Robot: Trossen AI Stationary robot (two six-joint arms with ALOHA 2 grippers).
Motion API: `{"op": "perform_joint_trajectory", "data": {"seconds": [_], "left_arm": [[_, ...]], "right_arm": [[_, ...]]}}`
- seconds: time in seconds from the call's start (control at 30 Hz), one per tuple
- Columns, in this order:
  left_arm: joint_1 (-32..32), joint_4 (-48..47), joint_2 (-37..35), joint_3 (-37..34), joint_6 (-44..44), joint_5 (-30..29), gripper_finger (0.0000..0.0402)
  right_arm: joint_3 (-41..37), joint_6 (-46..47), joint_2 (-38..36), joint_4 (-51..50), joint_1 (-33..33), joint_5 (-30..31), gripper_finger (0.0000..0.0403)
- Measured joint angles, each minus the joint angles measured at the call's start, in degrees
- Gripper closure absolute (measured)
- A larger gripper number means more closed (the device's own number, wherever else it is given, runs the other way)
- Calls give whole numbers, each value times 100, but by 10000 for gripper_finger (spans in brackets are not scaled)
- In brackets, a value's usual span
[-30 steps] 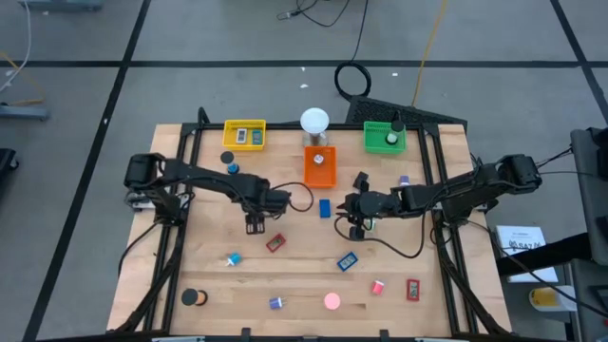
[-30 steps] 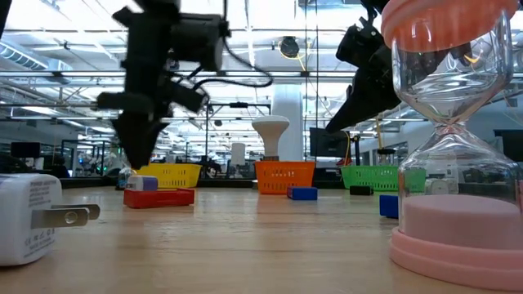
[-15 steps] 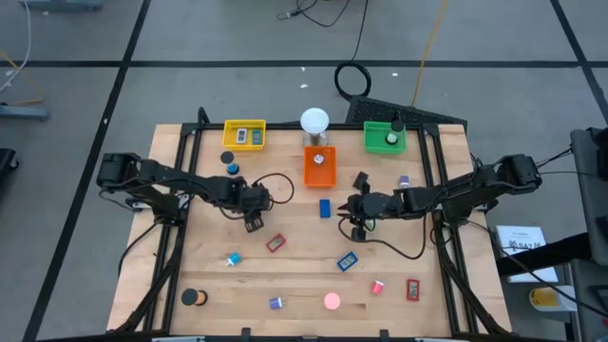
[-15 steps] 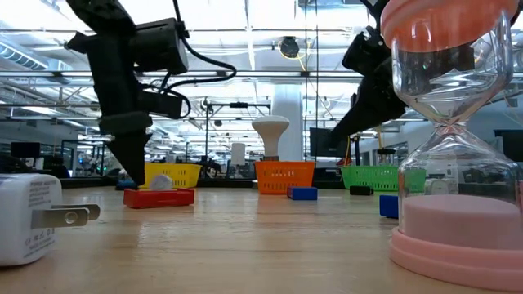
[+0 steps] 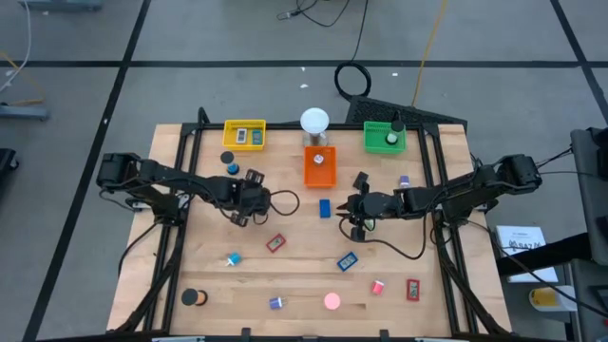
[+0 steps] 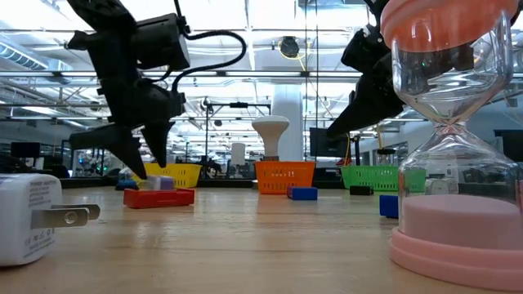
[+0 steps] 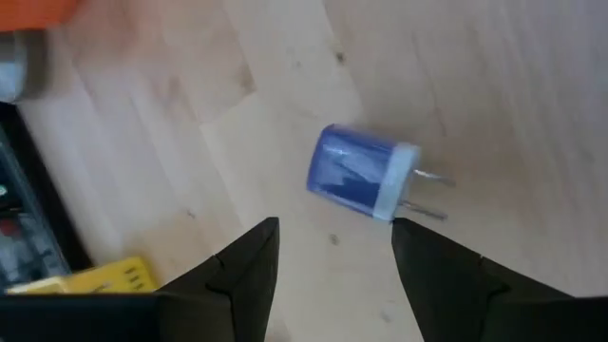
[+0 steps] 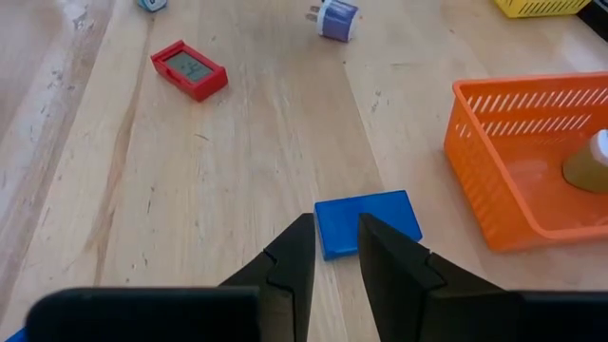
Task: Pick & Place Office items
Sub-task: Put the middle purple charger adapter into the orange bin
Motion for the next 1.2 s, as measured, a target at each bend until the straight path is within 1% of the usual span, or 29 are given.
{"op": "perform_joint_trajectory", "data": {"seconds": [0.17, 0.3, 0.37, 0.43, 0.5, 0.7, 0.8, 0.87, 0.9, 0.97, 1.07, 1.13, 1.2], "left_arm": [[-6, -274, 0, 2, -117, 122, 195], [55, -521, 0, 2, -368, 52, 197], [99, -565, 0, 2, -478, 212, 206], [117, -525, 10, 2, -523, 524, 224], [114, -499, 17, 2, -520, 697, 249], [110, -449, 74, 2, -490, 737, 335], [11, -249, 140, 3, -433, 746, 374], [-114, 42, 122, 2, -375, 848, 393], [-195, 226, 120, 3, -318, 928, 397], [-395, 522, 114, 14, -256, 997, 393], [-635, 586, 98, 222, -274, 1002, 379], [-739, 432, 98, 396, -362, 866, 373], [-778, 11, 98, 602, -484, 621, 365]], "right_arm": [[0, -5, 0, -28, 0, 0, 330], [0, -63, 0, -25, 0, 0, 330], [0, -64, 0, -16, 0, 0, 330], [0, -65, 0, -15, 0, 0, 330], [0, -66, 0, -13, 0, 0, 330], [0, -107, 0, 1, 0, 0, 330], [-1, -108, 0, 4, 0, 0, 330], [-2, -109, 0, 4, -1, 2, 330], [-2, -109, 0, 4, -1, 1, 330], [-2, -109, 0, 4, 0, 2, 330], [-2, -109, 0, 4, -1, 2, 330], [-2, -109, 0, 4, -1, 2, 330], [-2, -109, 0, 4, -1, 1, 330]]}}
